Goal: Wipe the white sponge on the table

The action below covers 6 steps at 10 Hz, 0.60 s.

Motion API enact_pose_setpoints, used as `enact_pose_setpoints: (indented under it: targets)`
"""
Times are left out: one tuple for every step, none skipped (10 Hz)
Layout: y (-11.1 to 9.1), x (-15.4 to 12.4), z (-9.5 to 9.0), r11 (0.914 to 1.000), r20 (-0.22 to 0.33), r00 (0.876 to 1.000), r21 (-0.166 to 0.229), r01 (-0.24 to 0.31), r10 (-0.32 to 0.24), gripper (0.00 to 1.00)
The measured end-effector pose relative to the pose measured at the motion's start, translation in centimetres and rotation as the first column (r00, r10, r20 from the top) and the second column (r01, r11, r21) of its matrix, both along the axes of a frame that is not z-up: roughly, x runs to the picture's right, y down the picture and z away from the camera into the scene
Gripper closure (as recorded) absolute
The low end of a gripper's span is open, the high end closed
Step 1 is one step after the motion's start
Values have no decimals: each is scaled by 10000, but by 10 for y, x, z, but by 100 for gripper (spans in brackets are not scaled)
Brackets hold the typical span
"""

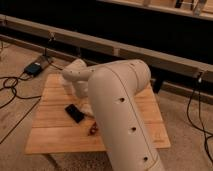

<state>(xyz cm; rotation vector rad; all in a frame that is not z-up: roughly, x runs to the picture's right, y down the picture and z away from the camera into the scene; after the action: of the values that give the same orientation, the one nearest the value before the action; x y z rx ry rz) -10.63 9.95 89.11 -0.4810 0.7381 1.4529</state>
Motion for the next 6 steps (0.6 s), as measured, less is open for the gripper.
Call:
enact_pose_setpoints:
  targets:
    - [1, -1, 2, 10000, -42, 10000, -2, -9, 9, 35]
    - [3, -3, 5, 10000, -98, 9999, -4, -40, 40, 35]
    - [5, -5, 8, 10000, -120, 9999, -19, -59, 59, 35]
    - [6, -6, 9, 10000, -129, 9999, -28, -75, 74, 35]
    - [9, -8, 12, 9999, -154, 9998, -64, -82, 81, 35]
    - [10, -9, 14, 9999, -173, 9998, -85, -88, 87, 35]
